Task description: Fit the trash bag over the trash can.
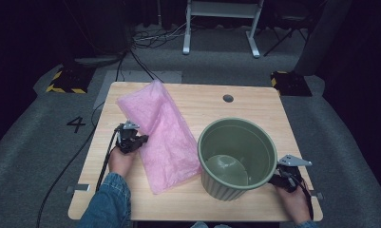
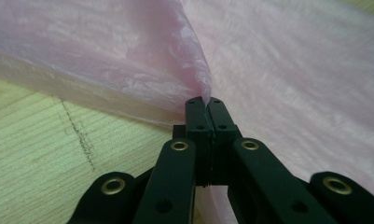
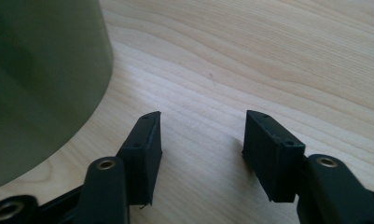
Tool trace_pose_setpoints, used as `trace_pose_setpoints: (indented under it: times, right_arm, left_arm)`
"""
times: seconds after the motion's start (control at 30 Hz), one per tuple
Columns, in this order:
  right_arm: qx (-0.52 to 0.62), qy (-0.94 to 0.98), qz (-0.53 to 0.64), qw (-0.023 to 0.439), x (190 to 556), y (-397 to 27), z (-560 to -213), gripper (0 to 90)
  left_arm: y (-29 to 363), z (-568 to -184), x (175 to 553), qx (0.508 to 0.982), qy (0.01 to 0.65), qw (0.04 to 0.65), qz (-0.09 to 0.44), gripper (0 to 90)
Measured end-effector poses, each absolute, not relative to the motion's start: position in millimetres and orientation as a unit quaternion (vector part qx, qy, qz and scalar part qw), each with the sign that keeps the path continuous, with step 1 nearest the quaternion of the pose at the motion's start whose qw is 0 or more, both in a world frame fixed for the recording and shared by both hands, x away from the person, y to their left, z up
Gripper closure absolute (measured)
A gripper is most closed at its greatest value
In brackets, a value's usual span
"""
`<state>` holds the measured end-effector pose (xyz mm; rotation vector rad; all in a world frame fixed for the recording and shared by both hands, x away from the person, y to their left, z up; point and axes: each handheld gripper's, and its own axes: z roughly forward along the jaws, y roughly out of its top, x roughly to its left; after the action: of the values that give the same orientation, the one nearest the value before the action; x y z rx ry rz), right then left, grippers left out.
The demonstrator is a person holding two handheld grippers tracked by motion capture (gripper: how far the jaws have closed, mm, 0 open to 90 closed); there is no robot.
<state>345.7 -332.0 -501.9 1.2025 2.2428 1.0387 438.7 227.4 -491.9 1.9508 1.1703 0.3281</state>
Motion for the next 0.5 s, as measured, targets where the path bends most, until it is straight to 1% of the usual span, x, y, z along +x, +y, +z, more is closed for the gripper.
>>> trace_pose_setpoints:
  times: [0.07,0.2,0.3,0.4,0.5]
  right_arm:
    - [0.428,0.801,0.374,0.187,343.3,-331.1,-501.4,49.8]
    - [0.425,0.804,0.382,0.166,337.1,-329.6,-500.1,50.2]
    - [0.418,0.809,0.382,0.155,330.0,-326.4,-498.9,50.9]
    - [0.413,0.812,0.386,0.147,322.5,-322.8,-496.8,51.3]
    - [0.407,0.814,0.388,0.146,318.7,-318.0,-495.2,51.1]
  left_arm:
    - [232.2,-485.1,432.1,0.760,0.462,0.438,0.133,89.5]
    - [237.0,-470.4,414.9,0.743,0.439,0.483,0.146,89.5]
    - [238.7,-460.8,404.2,0.736,0.426,0.504,0.153,89.5]
    - [240.3,-450.4,396.1,0.725,0.426,0.519,0.154,89.6]
    - [240.4,-440.5,391.1,0.720,0.420,0.530,0.159,89.6]
